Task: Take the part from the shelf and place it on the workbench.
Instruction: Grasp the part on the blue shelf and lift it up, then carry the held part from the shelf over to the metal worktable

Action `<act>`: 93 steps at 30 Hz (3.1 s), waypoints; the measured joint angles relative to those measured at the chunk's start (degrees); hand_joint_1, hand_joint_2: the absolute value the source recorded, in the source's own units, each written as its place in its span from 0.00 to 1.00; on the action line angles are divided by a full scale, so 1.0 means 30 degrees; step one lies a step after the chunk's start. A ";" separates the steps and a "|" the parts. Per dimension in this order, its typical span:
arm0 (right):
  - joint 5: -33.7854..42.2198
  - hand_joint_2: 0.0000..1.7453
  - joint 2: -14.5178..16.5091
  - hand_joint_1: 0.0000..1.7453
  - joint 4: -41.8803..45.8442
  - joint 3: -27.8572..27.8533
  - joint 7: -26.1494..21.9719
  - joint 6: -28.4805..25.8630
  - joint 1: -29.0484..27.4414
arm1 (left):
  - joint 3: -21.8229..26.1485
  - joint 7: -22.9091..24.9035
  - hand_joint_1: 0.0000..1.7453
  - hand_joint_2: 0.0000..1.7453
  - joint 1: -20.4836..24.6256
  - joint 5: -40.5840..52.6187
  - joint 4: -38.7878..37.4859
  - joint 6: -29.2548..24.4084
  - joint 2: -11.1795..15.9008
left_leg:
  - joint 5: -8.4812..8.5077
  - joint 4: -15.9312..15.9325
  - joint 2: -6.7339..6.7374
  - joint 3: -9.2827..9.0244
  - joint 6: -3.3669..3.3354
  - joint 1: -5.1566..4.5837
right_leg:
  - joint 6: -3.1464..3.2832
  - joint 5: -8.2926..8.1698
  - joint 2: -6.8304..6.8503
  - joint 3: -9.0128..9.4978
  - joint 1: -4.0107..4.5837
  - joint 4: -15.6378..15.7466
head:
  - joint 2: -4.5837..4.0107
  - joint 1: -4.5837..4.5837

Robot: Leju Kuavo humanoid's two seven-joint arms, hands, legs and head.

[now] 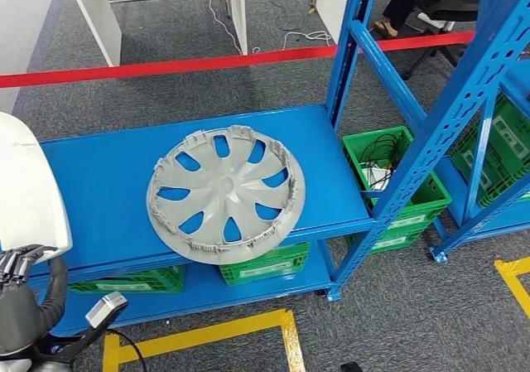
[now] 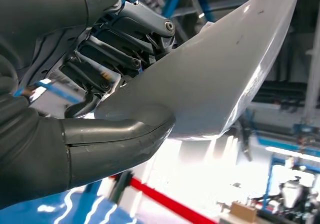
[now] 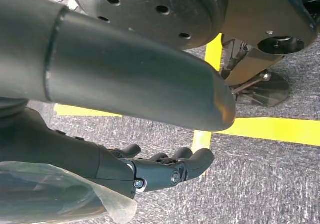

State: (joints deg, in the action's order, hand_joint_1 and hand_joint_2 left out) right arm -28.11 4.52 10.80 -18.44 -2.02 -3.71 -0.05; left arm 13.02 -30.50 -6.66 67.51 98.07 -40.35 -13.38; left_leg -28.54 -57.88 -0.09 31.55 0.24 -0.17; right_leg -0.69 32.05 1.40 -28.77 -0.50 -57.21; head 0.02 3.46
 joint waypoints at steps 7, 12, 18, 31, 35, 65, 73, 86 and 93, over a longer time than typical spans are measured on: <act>-0.0089 0.00 0.0007 0.00 0.0000 -0.0038 -0.0004 -0.0002 0.0002 | -0.0552 0.1017 1.00 1.00 -0.0453 -0.0097 -0.0015 0.0002 0.0403 | -0.0005 -0.0014 0.0000 0.0001 -0.0006 -0.0007 | -0.0004 -0.0003 0.0000 0.0001 -0.0008 0.0008 | 0.0000 0.0002; -0.0109 0.00 0.0011 0.00 0.0000 -0.0038 -0.0004 -0.0002 0.0007 | -0.0676 0.1361 1.00 1.00 -0.0611 -0.0051 -0.0015 0.0002 0.0694 | -0.0047 -0.0067 0.0000 0.0003 -0.0067 -0.0063 | -0.0028 -0.0010 0.0007 0.0006 -0.0061 0.0024 | 0.0000 -0.0005; -0.0109 0.00 0.0080 0.00 0.0000 -0.0038 -0.0009 0.0013 0.0028 | -0.0860 0.1605 1.00 1.00 -0.0650 0.0126 -0.0013 0.0002 0.0947 | -0.0038 -0.0040 0.0004 -0.0031 -0.0377 -0.0122 | -0.0291 -0.0044 0.0022 0.0089 -0.0144 0.0073 | 0.0000 -0.0005; -0.0098 0.00 0.0168 0.00 -0.0016 -0.0055 -0.0046 0.0026 0.0056 | -0.1135 0.1712 1.00 1.00 -0.0658 0.0317 -0.0011 0.0009 0.1086 | 0.0091 -0.0097 -0.0066 0.0000 -0.0064 0.0234 | -0.0752 -0.0239 -0.0611 -0.0361 -0.0339 -0.0725 | 0.0006 0.0250; -0.0102 0.00 0.0197 0.00 -0.0022 -0.0062 -0.0055 0.0024 0.0044 | -0.1130 0.1702 1.00 1.00 -0.0653 0.0344 -0.0011 0.0009 0.1159 | -0.0200 -0.0559 -0.0091 0.0299 0.0319 0.0226 | -0.0249 -0.0203 -0.0646 -0.0550 -0.0338 -0.0702 | 0.0011 0.0193; -0.0082 0.00 0.0317 0.00 -0.0027 -0.0231 -0.0129 -0.0073 0.0179 | -0.1399 0.1898 1.00 1.00 -0.0634 0.0505 0.0013 0.0031 0.1288 | 0.0994 -0.0617 0.0049 0.1452 0.0167 0.0273 | -0.0519 0.0338 -0.0636 0.0116 -0.0329 -0.0478 | 0.0020 0.0290; -0.0093 0.00 0.0315 0.00 -0.0029 -0.0235 -0.0153 -0.0067 0.0207 | -0.1454 0.1915 1.00 1.00 -0.0657 0.0494 0.0009 0.0036 0.1388 | -0.2023 -0.5162 0.0052 0.1345 0.0304 0.0279 | 0.0274 -0.0996 -0.0332 -0.1456 -0.0131 -0.0516 | 0.0007 0.0064; -0.0350 0.00 0.0328 0.00 -0.0044 -0.0235 -0.0113 -0.0056 0.0187 | -0.1395 0.1516 1.00 1.00 -0.0781 0.0127 0.0204 0.0033 0.1450 | 0.0098 0.0758 0.0217 -0.0547 -0.0827 -0.0131 | -0.0499 0.1588 -0.0423 -0.3494 -0.0049 -0.5229 | 0.0007 0.0253; -0.0399 0.00 0.0320 0.00 -0.0036 -0.0235 0.0040 -0.0182 0.0319 | -0.1335 0.1423 1.00 1.00 -0.0851 0.0020 0.0213 0.0031 0.1476 | 0.0901 -0.0143 0.0237 0.0989 -0.0598 -0.0246 | -0.0028 0.0262 -0.0454 0.0979 0.0203 0.0004 | 0.0011 0.0246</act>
State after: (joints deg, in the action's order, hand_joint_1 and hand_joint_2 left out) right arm -29.30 5.49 10.69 -19.15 -1.90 -4.26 0.91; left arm 9.02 -26.23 -9.21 67.57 98.71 -40.26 -8.96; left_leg -25.84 -58.31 0.63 34.52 -1.55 -0.91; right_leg -0.78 32.84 0.04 -25.83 0.11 -57.19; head 0.05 4.20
